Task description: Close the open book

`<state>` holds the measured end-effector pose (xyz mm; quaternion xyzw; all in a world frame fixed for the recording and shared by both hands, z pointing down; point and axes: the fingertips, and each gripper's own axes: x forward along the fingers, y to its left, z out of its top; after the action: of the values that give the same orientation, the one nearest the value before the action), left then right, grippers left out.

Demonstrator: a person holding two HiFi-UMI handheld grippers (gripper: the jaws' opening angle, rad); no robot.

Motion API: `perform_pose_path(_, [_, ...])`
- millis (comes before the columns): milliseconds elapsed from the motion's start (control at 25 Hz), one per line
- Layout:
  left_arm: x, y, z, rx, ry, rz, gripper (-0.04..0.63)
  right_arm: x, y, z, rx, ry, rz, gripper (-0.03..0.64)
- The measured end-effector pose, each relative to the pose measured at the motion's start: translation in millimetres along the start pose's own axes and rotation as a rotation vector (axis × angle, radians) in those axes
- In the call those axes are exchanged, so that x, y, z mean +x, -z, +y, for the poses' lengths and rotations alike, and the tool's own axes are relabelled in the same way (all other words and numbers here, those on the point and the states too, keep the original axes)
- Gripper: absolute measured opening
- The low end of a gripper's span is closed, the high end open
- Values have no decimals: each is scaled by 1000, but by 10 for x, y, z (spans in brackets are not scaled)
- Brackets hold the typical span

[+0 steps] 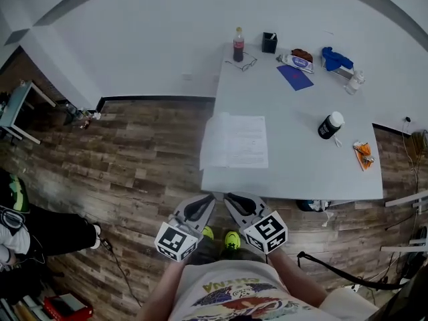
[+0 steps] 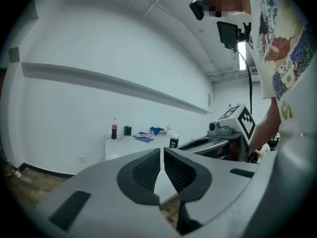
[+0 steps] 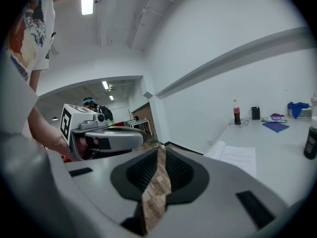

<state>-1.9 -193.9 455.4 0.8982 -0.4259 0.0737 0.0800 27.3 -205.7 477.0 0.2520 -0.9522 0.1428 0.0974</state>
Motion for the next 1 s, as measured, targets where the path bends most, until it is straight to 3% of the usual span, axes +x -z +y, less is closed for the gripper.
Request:
perform_pose_path(200, [101, 24, 234, 13, 10, 20, 14, 258, -62, -109, 9, 0, 0, 40])
perform_pose_path(400, [236, 72, 521, -21, 75, 19, 14, 571, -132, -277, 20, 33, 15, 40])
perform_pose_path(760, [515, -95, 1149, 32, 169, 4, 14, 1128, -425, -629, 8, 112, 18, 40])
perform_pose_path(1000, [612, 7, 1509, 31, 207, 27, 14, 1448, -477, -749, 16, 153, 33, 40])
